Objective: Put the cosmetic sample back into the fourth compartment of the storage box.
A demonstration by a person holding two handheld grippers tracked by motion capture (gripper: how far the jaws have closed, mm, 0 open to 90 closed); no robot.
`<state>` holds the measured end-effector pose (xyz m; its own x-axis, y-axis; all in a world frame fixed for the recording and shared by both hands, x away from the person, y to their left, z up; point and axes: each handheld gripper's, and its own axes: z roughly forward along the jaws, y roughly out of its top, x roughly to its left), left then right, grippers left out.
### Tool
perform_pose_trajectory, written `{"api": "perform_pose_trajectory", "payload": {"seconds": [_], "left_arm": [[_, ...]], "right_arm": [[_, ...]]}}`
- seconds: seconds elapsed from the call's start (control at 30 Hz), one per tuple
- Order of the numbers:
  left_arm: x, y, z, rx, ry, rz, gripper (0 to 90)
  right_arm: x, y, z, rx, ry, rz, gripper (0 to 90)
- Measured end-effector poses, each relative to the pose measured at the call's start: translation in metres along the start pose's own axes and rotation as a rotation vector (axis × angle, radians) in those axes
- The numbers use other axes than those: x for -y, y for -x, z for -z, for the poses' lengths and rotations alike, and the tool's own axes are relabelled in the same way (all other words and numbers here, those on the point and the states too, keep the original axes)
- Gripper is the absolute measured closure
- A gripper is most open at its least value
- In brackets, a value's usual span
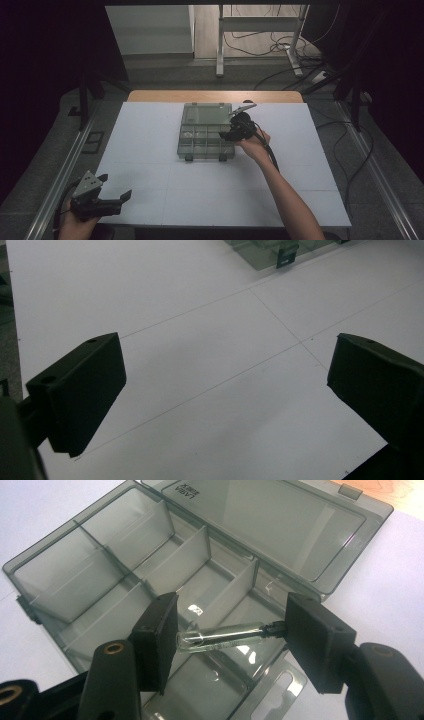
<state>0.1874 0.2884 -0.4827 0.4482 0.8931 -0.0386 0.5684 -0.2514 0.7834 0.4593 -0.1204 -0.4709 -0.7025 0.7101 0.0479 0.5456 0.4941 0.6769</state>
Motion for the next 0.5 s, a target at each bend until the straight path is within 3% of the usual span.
{"api": "perform_pose_trajectory", "payload": {"seconds": [0.5], "left_arm": [[0.000,0.000,0.000,-0.001,-0.001,-0.001,3.0]], "right_arm": [[-0.006,0.008,-0.017,0.038,-0.010,-0.010,39.4]]}}
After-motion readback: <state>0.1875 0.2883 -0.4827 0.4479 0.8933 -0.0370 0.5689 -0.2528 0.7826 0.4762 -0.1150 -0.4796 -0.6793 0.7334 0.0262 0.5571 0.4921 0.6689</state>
